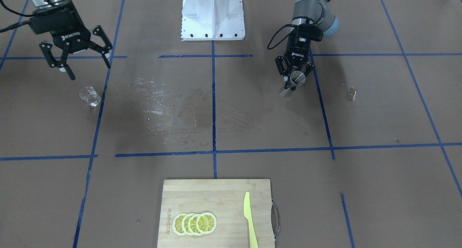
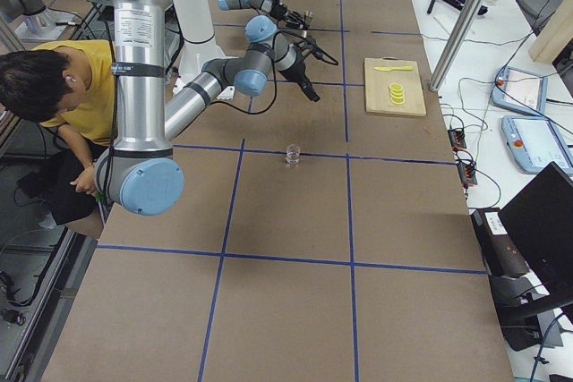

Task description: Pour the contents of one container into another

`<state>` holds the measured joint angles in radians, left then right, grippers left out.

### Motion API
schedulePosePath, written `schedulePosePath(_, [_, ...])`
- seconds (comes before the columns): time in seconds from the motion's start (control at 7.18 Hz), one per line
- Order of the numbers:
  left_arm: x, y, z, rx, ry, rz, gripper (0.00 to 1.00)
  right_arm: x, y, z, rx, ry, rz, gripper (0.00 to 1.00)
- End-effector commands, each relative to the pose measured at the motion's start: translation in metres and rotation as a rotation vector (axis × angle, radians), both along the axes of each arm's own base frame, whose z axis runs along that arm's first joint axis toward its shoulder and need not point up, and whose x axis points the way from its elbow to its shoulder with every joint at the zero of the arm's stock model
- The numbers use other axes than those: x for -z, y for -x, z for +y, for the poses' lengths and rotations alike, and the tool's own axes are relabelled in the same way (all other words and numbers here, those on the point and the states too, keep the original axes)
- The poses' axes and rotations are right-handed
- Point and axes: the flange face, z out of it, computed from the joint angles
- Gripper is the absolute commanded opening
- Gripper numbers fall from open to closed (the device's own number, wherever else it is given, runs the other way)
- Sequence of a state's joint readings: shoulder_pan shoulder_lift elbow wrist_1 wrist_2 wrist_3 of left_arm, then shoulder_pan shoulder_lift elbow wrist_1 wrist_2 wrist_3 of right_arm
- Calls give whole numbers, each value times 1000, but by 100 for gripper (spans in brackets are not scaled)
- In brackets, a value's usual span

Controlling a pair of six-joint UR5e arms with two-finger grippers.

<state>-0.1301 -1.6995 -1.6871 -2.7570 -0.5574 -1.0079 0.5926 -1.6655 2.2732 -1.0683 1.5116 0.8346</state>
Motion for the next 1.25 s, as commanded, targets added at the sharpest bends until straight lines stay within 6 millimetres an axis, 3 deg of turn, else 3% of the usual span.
schedulePosePath(0.0, [12, 6, -21, -24, -30, -36, 0, -56, -27, 62, -101, -22, -136, 100])
schedulePosePath(0.14, [13, 10, -28, -23, -42, -58, 0, -74, -19, 65, -145, 0, -127, 100])
schedulePosePath(0.28, [16, 10, -30, -25, -62, -87, 0, -92, 6, 77, -232, -49, -92, 100])
schedulePosePath(0.42, [43, 6, -38, -8, -86, -68, 0, -99, 24, 94, -309, -113, -82, 100])
schedulePosePath(0.7, [53, 0, -39, -7, -102, -77, 0, -134, 65, 146, -454, -129, -188, 99])
schedulePosePath(0.84, [57, -1, -40, -6, -101, -64, 0, -137, 74, 160, -486, -184, -199, 98])
schedulePosePath(0.98, [65, -4, -42, -2, -101, -44, 0, -156, 89, 163, -544, -136, -272, 97])
schedulePosePath(1.11, [67, -5, -42, -2, -101, -40, 0, -189, 107, 163, -583, -181, -242, 97])
